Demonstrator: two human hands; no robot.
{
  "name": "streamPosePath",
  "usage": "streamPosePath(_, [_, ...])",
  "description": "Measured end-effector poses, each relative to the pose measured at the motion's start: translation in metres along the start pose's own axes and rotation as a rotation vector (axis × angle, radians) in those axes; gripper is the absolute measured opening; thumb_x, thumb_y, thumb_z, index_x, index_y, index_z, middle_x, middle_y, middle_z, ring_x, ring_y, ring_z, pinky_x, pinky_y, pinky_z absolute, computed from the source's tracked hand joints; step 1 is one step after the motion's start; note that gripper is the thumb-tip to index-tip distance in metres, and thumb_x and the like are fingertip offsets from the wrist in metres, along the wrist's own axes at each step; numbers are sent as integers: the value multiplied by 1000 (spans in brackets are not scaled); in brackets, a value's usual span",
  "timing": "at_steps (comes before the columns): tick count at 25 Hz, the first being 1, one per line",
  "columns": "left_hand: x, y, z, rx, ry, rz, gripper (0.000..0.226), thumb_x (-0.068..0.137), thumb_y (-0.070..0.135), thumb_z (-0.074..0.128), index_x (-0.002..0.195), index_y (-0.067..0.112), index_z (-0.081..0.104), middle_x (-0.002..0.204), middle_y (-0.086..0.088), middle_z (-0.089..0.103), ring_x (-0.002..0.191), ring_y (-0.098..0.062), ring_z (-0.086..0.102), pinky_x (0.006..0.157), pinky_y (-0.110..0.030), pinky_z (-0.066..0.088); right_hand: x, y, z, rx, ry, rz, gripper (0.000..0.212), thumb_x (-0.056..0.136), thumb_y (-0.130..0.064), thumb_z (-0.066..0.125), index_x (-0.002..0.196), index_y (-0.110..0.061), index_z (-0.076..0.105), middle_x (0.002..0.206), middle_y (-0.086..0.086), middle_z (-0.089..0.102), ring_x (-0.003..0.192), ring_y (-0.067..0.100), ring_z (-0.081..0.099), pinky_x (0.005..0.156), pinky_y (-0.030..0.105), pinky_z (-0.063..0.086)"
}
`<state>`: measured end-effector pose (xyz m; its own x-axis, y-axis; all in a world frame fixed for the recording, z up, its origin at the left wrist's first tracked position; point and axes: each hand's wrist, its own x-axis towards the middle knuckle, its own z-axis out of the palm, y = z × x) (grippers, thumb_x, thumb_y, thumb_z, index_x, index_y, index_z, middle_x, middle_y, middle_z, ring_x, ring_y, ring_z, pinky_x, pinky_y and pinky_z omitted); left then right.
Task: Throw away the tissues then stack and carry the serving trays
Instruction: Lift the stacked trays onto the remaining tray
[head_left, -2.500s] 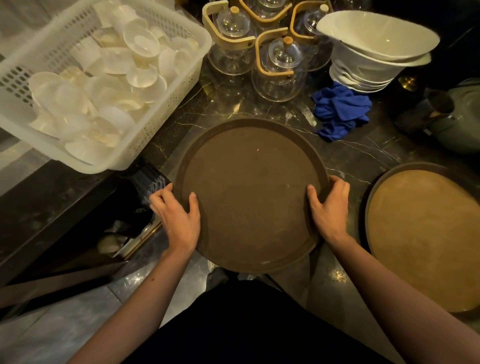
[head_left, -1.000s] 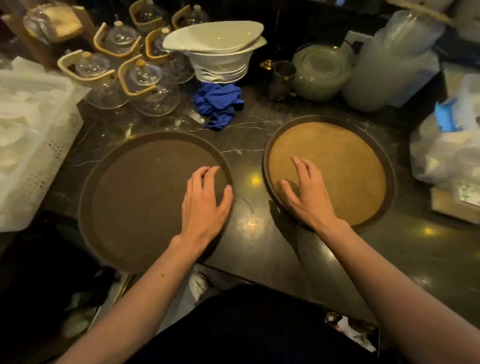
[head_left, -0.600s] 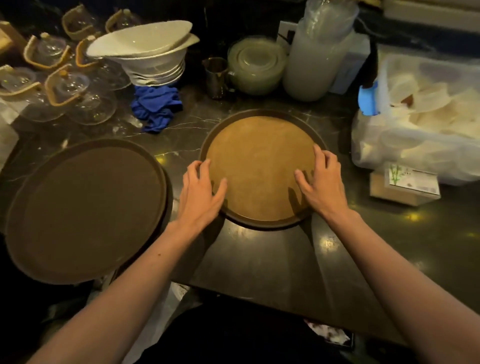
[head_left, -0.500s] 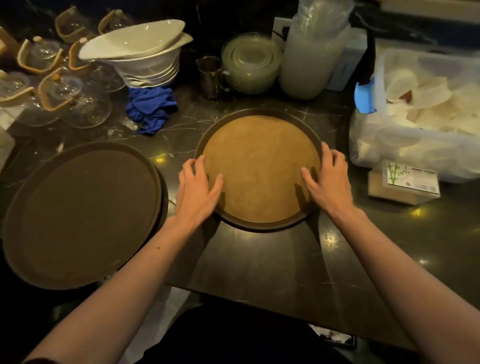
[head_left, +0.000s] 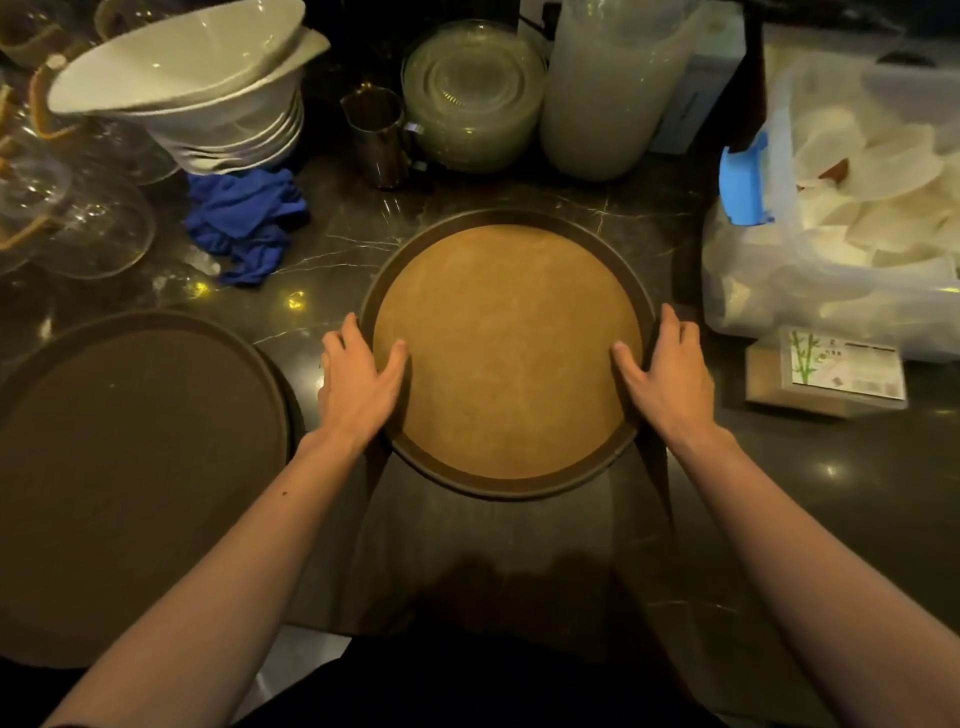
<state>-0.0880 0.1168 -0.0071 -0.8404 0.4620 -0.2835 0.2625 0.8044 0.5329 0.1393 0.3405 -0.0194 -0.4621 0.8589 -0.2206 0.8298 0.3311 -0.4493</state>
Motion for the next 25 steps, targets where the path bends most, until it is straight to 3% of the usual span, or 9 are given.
streamPosePath(6, [7,-3,9,-35,50,-11,70,91,46,56,141,6,28,136,-17,34,114,-33,51,97,-46,46,10,0,3,35,-1,64,73,91,-52,57,147,-13,34,140,15,44,123,37,51,98,55,45])
streamPosePath(14, [-29,-9,-7,-127,182,27,62,88,34,64,134,2,36,131,-17,39,107,-20,46,89,-28,37,-21,4,-4,237,66,14,68,88,-44,67,141,-9,43,132,14,48,121,30,51,102,43,44])
streamPosePath(18, [-60,-22,-21,-176,257,-1,65,86,35,66,135,3,38,132,-16,39,115,-26,47,95,-31,38,-41,-6,-11,309,96,-50,64,87,-42,69,138,-11,45,128,10,48,118,24,51,98,37,43])
streamPosePath(25, [-122,-69,-69,-240,494,-146,62,84,35,68,133,7,42,129,-11,41,110,-19,47,97,-32,40,-71,-64,-1,411,18,-231,57,85,-37,73,132,-14,50,122,4,49,106,12,49,89,27,42])
